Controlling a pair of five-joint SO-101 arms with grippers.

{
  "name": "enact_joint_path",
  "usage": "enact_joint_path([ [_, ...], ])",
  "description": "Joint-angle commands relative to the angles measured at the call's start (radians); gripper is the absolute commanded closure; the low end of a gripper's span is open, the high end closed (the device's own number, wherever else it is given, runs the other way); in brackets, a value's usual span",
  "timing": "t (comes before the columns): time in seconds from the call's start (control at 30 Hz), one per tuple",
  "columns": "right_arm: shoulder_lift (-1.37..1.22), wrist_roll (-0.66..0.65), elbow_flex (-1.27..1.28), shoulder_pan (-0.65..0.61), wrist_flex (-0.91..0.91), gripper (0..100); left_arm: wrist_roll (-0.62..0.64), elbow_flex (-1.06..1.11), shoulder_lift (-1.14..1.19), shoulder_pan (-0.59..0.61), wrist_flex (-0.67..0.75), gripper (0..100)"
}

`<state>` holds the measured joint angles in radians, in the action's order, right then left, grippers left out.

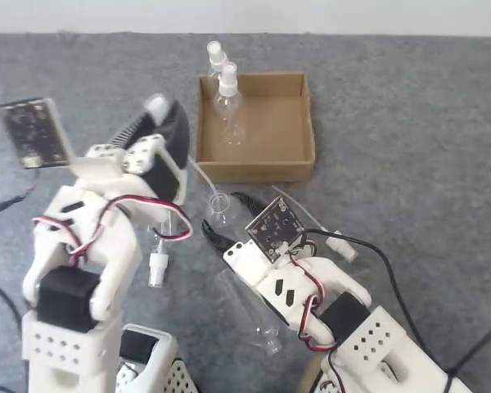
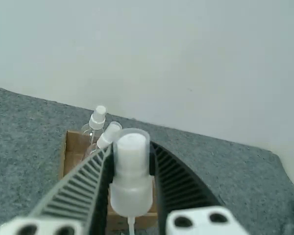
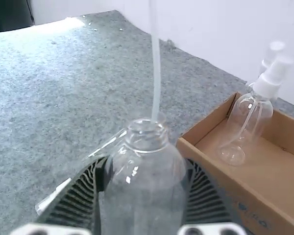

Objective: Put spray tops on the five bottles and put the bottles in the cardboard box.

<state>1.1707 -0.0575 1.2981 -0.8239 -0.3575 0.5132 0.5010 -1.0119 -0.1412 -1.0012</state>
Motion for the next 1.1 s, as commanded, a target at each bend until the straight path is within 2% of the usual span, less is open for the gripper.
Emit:
enact_joint_path([
  [0.0, 0.031, -0.015, -0.011, -0.002, 0.059, 96.0, -0.017, 0.031, -0.018, -0.060, 0.000, 99],
  [0.5, 0.038, -0.084, -0.011, 0.002, 0.056, 96.1, -0.021, 0.116, -0.018, -0.080, 0.015, 99],
  [0.63, 0.033, -0.084, -0.011, 0.004, 0.058, 96.1, -0.087, 0.117, -0.018, -0.081, 0.015, 99],
  [0.83, 0.041, -0.080, -0.014, 0.058, 0.059, 96.1, -0.097, 0.139, -0.018, -0.086, 0.014, 99],
  [0.97, 0.041, -0.078, -0.015, 0.061, 0.059, 96.1, -0.193, 0.174, -0.018, -0.173, 0.014, 96],
  [1.07, 0.041, -0.078, -0.015, 0.061, 0.059, 96.1, -0.206, 0.188, -0.018, -0.192, 0.014, 93],
])
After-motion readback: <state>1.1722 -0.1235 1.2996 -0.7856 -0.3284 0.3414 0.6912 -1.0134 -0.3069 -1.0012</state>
